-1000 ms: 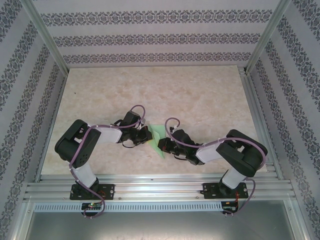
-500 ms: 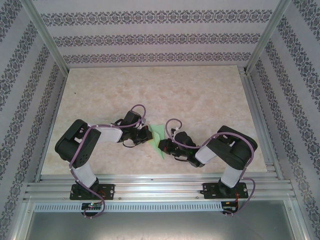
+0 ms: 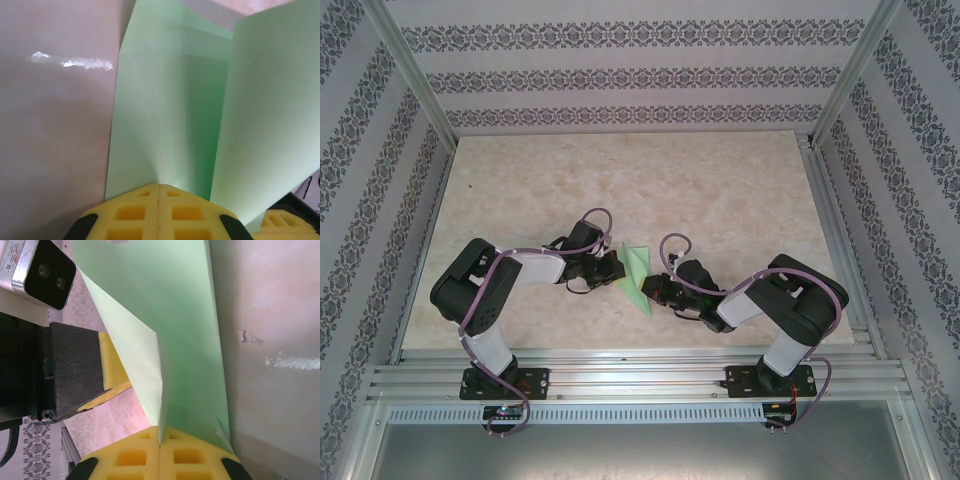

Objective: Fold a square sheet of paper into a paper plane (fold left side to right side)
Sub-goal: Fourth fold the wing at the center of the table.

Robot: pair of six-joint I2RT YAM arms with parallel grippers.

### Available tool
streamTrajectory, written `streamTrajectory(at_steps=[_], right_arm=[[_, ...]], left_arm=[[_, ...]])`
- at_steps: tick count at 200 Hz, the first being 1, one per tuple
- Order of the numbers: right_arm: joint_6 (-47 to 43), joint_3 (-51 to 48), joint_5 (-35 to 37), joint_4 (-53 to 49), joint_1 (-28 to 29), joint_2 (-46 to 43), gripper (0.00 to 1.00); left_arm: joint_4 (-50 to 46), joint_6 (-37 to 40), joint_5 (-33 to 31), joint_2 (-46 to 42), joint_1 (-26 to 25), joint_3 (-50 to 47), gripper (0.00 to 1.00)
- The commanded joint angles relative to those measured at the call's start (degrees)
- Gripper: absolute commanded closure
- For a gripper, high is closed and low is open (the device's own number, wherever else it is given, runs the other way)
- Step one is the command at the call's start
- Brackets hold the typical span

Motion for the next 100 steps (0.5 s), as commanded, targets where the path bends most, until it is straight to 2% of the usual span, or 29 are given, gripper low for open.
streamTrajectory(at_steps=[1, 31, 58, 72, 100], right_arm=[[-0.8, -0.5, -1.5, 0.7, -0.4, 0.5, 1.00], [-0.6, -0.9, -1.2, 1.2, -0.4, 0.7, 1.00], [-0.5, -0.9, -1.2, 1.5, -0.3, 0.9, 1.00], [-0.4, -0.9, -1.2, 1.7, -0.1, 1.1, 1.00], [-0.2, -0.5, -1.2, 1.9, 0.0, 1.7, 1.00]], left_arm=[[-8.0, 2.7, -5.3, -2.2, -0.1, 0.7, 0.97], [-12.6, 3.9, -5.4, -7.1, -0.2, 3.1, 0.89], [-10.1, 2.0, -2.9, -8.5, -0.3, 2.8, 0.82], [-7.7, 0.3, -1.8, -8.4, -0.6, 2.1, 0.82], [-2.0, -3.0, -0.5, -6.5, -1.4, 0.6, 0.91]])
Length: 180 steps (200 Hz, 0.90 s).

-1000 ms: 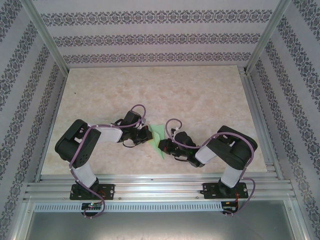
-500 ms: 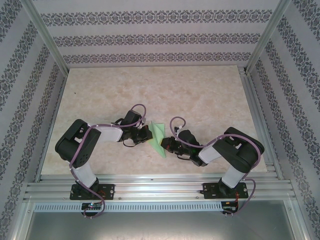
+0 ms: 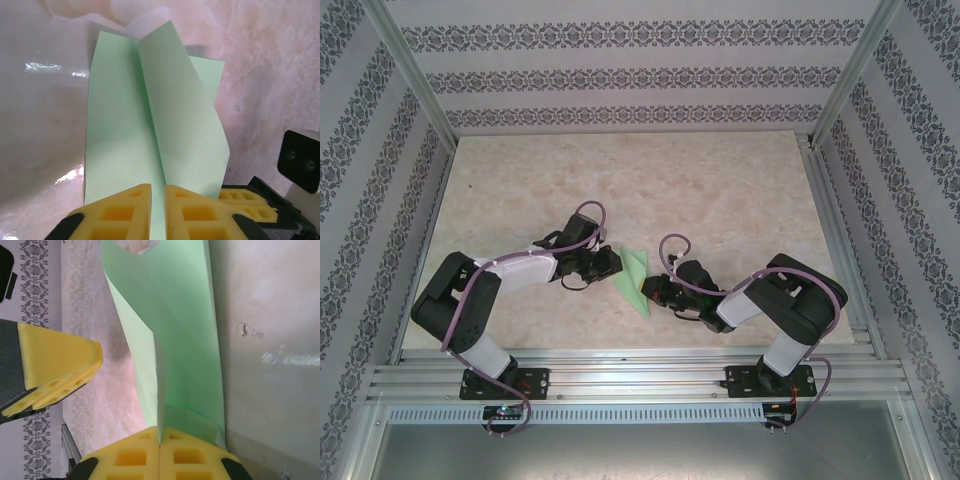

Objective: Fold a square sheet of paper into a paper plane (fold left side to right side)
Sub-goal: Fourth fold the wing at the center of the table.

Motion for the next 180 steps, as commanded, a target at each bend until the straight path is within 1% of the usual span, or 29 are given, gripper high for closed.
streamTrajectory(at_steps=[1, 29, 71, 94, 122, 127, 132, 144, 167, 180], right_arm=[[-0.3, -0.5, -0.7, 1.7, 0.0, 1.1, 1.00], [0.1, -0.3, -0.6, 2.1, 0.3, 1.5, 1.00], [0.0, 0.0, -0.3, 1.2, 0.5, 1.3, 1.00], [-0.2, 0.0, -0.2, 0.5, 0.5, 1.1, 0.99], [-1.1, 0.0, 0.0, -2.2, 0.5, -0.7, 0.91], [-1.3, 0.0, 0.1, -3.0, 0.5, -1.2, 0.88], [-1.5, 1.7, 0.1, -3.7, 0.4, -1.8, 0.86], [-2.2, 2.0, 0.2, -5.2, 0.3, -3.6, 0.82], [-3.8, 2.6, 0.8, -11.9, 0.0, -7.5, 0.72], [-5.2, 3.4, 1.4, -16.1, -0.1, -9.6, 0.68]], left_arm=[[6.1, -3.1, 2.0, 1.2, -1.1, -1.2, 0.91], [11.1, -5.4, 3.5, 4.3, -2.0, -2.0, 0.96], [14.2, -7.0, 3.7, 7.2, -3.2, -1.9, 0.97], [14.2, -7.1, 3.3, 8.7, -3.6, -1.8, 0.97], [13.7, -6.9, 1.8, 10.0, -3.7, -2.6, 0.97], [13.7, -6.9, 1.6, 10.3, -3.6, -2.7, 0.97], [13.8, -6.9, 1.5, 10.5, -3.7, -2.8, 0.97], [14.2, -7.0, 1.6, 11.0, -3.6, -3.0, 0.96], [14.4, -7.0, 1.4, 11.5, -3.7, -3.2, 0.96], [14.0, -6.9, 1.2, 11.6, -3.7, -3.1, 0.96]])
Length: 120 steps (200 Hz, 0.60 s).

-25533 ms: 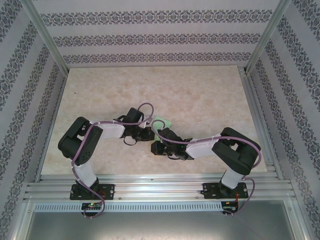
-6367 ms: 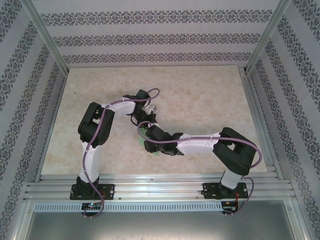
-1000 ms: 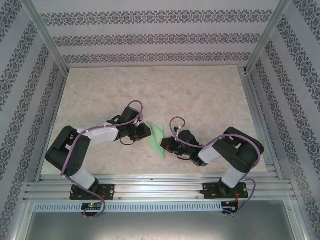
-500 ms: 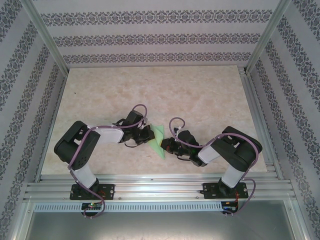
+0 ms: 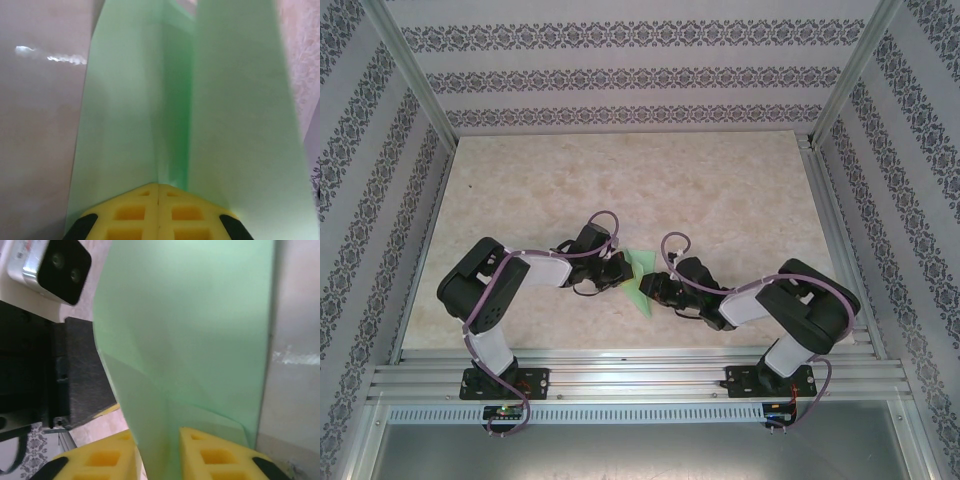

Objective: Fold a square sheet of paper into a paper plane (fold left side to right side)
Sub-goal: Fourth fold the wing at the center of the table.

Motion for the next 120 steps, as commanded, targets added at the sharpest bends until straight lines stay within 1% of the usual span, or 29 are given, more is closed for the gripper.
streamTrajectory(at_steps=[1, 26, 49, 68, 75, 99, 120], right_arm=[[-3.4, 1.9, 1.2, -7.9, -0.1, -3.9, 0.68], [-5.7, 3.8, 2.7, -16.0, 0.4, -6.9, 0.62], [-9.5, 7.6, 7.8, -28.9, 2.2, -10.0, 0.53], [-11.0, 9.9, 11.5, -36.1, 3.6, -11.7, 0.48], [-11.3, 10.5, 12.6, -37.8, 4.2, -12.0, 0.48], [-12.3, 14.0, 16.5, -44.3, 7.6, -11.7, 0.41], [-12.3, 15.7, 19.4, -46.5, 9.9, -10.6, 0.41]], left_arm=[[0.1, -0.5, -1.6, 1.9, -0.7, -1.3, 0.96], [-0.1, -0.3, -1.8, 2.0, -0.7, -1.2, 0.96], [-0.4, -0.3, -1.8, 2.0, -0.7, -1.1, 0.96], [-0.9, 0.0, -1.8, 1.9, -0.7, -0.8, 0.96], [-0.9, 0.0, -1.9, 1.9, -0.7, -0.8, 0.96], [-1.5, 0.3, -2.0, 1.8, -0.7, -0.5, 0.96], [-1.5, 0.3, -1.9, 1.8, -0.7, -0.2, 0.96]])
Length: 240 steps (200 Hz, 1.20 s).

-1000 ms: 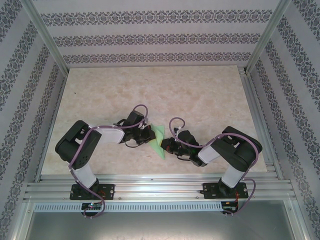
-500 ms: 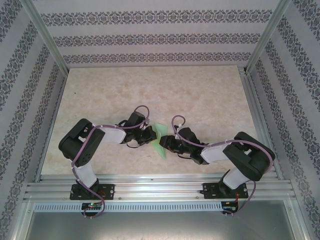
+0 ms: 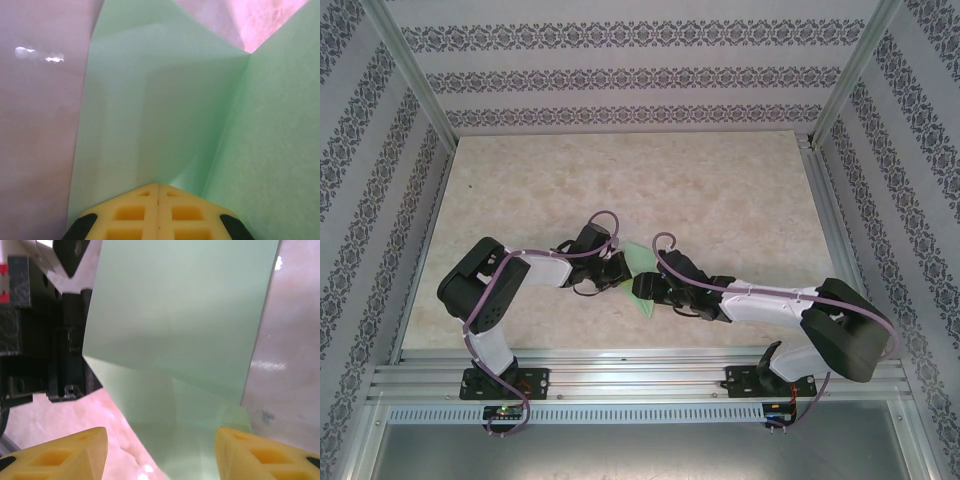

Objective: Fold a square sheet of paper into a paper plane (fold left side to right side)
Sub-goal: Fourth fold the wing at the center of the table.

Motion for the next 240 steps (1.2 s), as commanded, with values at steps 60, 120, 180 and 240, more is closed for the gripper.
streamTrajectory(at_steps=[60, 120, 180, 240], right_arm=[[-2.7, 5.5, 7.4, -8.6, 4.1, 5.1, 0.42], [-4.0, 8.2, 6.7, -8.5, 4.7, 8.3, 0.44], [-4.2, 10.0, 6.5, -8.5, 5.0, 11.2, 0.49], [-2.4, 7.0, 3.9, -3.9, 4.1, 11.1, 0.60]], left_arm=[[-2.8, 0.8, -1.7, 1.6, -0.8, 0.3, 0.96], [-3.3, 1.0, -1.8, 1.6, -0.7, 0.4, 0.96], [-3.3, 1.1, -1.5, 1.9, -0.8, 0.4, 0.96], [-3.4, 1.2, -1.7, 1.8, -0.8, 0.1, 0.96]])
